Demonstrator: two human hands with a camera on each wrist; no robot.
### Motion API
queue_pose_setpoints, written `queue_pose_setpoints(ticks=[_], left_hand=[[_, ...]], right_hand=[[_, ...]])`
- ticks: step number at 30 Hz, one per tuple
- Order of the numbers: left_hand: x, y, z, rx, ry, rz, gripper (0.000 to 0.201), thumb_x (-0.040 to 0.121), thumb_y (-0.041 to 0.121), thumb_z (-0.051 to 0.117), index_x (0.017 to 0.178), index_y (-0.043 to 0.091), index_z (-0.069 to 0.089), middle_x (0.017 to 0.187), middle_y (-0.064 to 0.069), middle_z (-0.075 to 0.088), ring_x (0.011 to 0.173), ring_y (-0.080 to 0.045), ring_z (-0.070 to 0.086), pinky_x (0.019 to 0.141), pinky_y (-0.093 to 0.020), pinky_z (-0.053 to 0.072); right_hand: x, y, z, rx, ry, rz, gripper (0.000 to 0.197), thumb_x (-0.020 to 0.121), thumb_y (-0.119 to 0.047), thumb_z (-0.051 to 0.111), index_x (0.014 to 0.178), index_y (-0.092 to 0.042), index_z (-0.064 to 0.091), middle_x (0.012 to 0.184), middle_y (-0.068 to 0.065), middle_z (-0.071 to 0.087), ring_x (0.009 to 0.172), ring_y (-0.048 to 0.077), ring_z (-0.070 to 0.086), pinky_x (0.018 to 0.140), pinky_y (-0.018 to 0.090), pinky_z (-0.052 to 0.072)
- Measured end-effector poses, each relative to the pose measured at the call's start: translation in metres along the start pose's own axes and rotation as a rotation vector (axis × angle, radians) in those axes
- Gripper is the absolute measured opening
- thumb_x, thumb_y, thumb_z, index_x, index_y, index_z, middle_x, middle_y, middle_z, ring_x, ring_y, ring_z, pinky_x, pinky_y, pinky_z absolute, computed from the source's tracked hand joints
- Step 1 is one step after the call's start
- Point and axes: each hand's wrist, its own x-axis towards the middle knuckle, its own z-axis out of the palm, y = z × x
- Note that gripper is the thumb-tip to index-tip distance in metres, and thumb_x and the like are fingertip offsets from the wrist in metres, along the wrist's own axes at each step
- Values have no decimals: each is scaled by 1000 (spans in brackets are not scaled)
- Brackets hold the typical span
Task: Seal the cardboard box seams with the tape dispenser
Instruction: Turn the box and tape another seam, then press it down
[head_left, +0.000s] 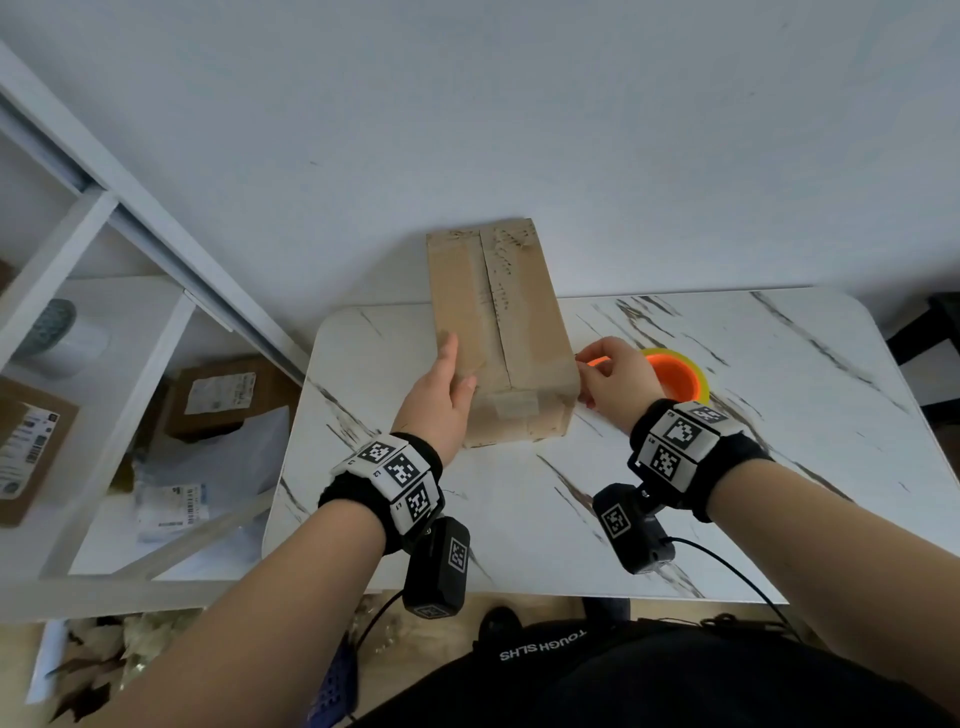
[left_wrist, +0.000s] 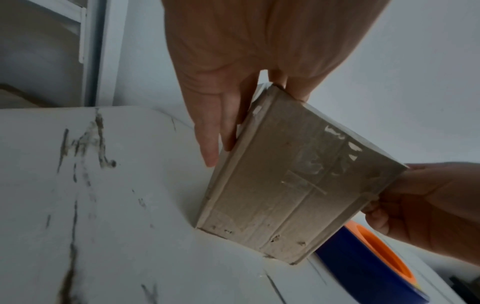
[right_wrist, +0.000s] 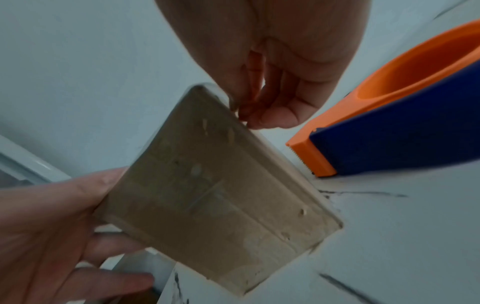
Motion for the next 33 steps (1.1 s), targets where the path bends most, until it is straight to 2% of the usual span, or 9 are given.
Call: queue_pose_setpoints(ticks=[3, 7, 12, 16, 18, 22, 24, 27, 33], left_hand=[[0, 2, -2, 33, -10, -8, 56, 99, 28, 34, 149, 27, 8, 143, -9, 43, 130, -23, 42, 103, -26, 31], [0, 3, -1, 58, -11, -16, 56, 99, 29, 34, 149, 27, 8, 139, -12, 47, 127, -25, 45, 98, -24, 32], [-1, 5, -3, 75, -11, -15, 56, 99, 29, 34, 149, 27, 8, 140, -12, 46, 127, -25, 45, 102, -28, 33], [0, 5, -3, 89, -16, -27, 56, 100, 31, 33, 149, 28, 7, 142, -11, 45, 128, -25, 45, 102, -28, 34], [0, 5, -3, 97, -29, -32, 56, 100, 32, 32, 149, 29, 5, 144, -10, 43, 129, -24, 44, 103, -28, 33], [1, 1, -3, 38, -46, -19, 57, 100, 31, 33, 149, 28, 5, 151, -6, 32, 136, -20, 36, 106, -24, 27], [1, -7, -5, -103, 0, -27, 55, 99, 30, 35, 149, 24, 12, 153, -3, 29, 137, -19, 34, 112, -25, 22], [-1, -20, -10, -237, 127, -90, 44, 98, 19, 38, 142, 15, 34, 137, -8, 50, 121, -22, 52, 108, -42, 39], [-7, -22, -12, -184, 75, -45, 42, 84, -3, 58, 124, 12, 59, 111, -6, 69, 99, -13, 64, 94, -22, 44]], right_hand=[[0, 0, 5, -42, 31, 7, 13, 91, -14, 51, 80, -21, 49, 81, 11, 63, 65, 24, 58, 73, 41, 54], [-1, 5, -2, -266, -27, 11, 15, 89, -21, 55, 100, -11, 56, 91, 10, 62, 77, 25, 56, 67, 31, 44], [-11, 2, -7, -272, 47, -20, 35, 86, 2, 42, 111, -7, 65, 109, 14, 68, 102, 31, 60, 82, 31, 45], [-20, -3, 3, -284, 44, -221, 37, 82, 5, 39, 96, -8, 70, 91, 14, 69, 87, 32, 58, 73, 32, 43], [-20, 1, 7, -359, -27, -184, 28, 84, 4, 38, 84, -3, 65, 80, 14, 62, 78, 31, 52, 65, 31, 35], [-10, 6, -1, -425, -154, -112, 33, 85, 5, 38, 93, -2, 69, 88, 14, 66, 87, 30, 57, 73, 28, 39], [-6, 3, -9, -395, -148, -133, 34, 87, 4, 39, 99, -5, 69, 91, 10, 67, 89, 28, 58, 79, 30, 45], [-4, -1, -21, -376, -121, -180, 32, 91, -6, 47, 113, -12, 69, 110, 4, 70, 105, 20, 62, 94, 26, 45], [-8, -6, -26, -372, -224, -240, 25, 85, -8, 59, 105, -13, 73, 101, 4, 74, 98, 17, 67, 96, 30, 49]])
